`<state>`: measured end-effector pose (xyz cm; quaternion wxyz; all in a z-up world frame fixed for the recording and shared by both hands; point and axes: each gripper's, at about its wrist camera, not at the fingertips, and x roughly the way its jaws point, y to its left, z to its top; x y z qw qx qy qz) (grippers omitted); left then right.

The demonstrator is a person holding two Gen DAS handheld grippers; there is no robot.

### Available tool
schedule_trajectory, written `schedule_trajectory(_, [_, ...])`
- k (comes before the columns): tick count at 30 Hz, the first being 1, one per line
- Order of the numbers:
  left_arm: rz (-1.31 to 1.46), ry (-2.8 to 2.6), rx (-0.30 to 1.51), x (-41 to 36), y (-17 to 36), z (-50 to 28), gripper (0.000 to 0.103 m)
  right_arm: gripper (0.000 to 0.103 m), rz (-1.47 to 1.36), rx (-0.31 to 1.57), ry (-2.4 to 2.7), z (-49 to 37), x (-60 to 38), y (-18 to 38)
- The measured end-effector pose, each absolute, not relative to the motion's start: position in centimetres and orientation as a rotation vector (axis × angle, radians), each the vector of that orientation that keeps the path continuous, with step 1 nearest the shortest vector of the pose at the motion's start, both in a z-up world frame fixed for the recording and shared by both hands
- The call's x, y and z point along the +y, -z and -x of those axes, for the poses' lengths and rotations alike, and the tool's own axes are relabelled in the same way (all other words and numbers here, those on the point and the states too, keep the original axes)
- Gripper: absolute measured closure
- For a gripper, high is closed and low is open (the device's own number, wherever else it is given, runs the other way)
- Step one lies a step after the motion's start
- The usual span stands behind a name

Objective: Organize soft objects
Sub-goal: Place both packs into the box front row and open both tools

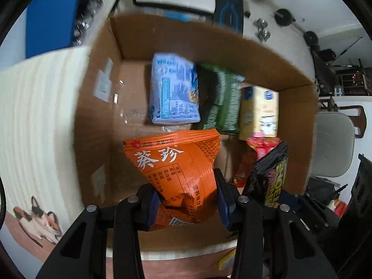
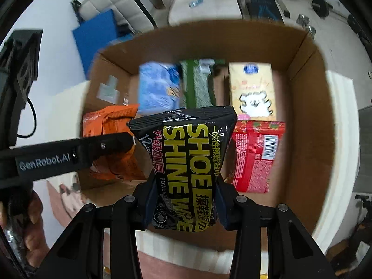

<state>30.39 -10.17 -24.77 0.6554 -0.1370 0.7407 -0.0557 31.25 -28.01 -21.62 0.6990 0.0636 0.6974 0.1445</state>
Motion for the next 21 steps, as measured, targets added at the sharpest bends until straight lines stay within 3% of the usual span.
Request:
schedule_trajectory(7, [0.306,0.172,1.825,-11.6,31.2,-30.5,0.064,0.058,-0.138,1.652,-0.296,-31.8,-28.2,27.1])
schedule_trajectory(16, [0.307,0.222,1.874,-14.1,33.0,-29.1,0.063,0.055,-0.083,1.663,-0.289,-32.1,-28.3,28.1])
schedule_trajectory(19, [0.302,0.213,1.878,-14.1,32.6,-28.5,0.061,0.048,-0.090,1.675,-0.278,-32.6,-28.5,28.0])
schedule_trajectory(21, [0.275,0.206,1.864,-14.3,31.6,-28.6,0.056,0.038,-0.100,1.667,-0.268,-33.0,-28.6,27.8])
